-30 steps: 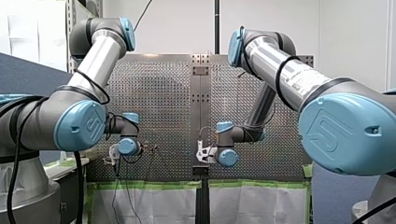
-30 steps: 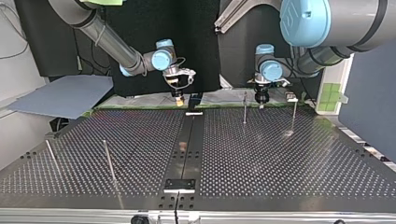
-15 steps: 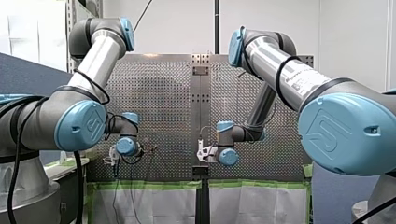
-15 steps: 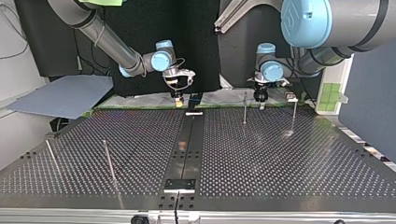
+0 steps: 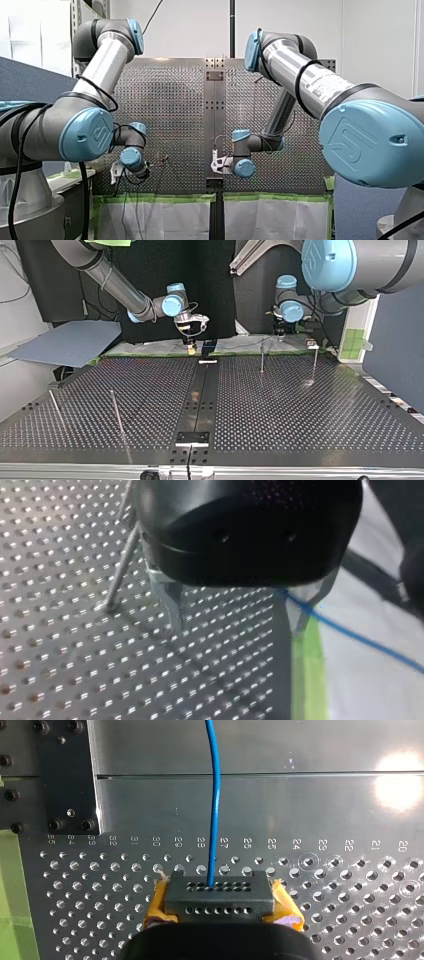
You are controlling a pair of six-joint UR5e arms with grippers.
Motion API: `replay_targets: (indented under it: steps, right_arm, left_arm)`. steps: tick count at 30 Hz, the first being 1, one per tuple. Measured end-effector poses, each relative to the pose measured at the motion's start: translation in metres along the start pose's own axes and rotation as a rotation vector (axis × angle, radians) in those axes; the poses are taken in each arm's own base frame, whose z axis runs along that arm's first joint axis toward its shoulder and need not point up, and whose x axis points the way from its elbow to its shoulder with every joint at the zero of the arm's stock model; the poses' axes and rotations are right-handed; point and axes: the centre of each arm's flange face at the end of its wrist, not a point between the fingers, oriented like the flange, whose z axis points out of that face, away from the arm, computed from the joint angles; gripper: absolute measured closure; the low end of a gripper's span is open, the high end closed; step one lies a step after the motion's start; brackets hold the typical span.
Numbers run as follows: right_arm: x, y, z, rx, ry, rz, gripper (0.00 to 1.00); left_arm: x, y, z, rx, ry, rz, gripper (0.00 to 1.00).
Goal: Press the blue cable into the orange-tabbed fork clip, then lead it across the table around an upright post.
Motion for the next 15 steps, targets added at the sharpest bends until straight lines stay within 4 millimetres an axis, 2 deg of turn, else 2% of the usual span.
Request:
replay_targets:
  steps: [6, 15]
  right_arm:
    - [0.0, 0.0, 0.0, 0.002, -0.001, 0.001, 1.0]
    - [0.0, -0.002, -0.001, 0.006, -0.002, 0.0, 1.0]
  left_arm:
    - [0.013, -0.002, -0.017, 0.051, 0.02, -0.003, 0.0]
    - [0.003, -0.009, -0.045, 0.104, 0.0, -0.018, 0.0]
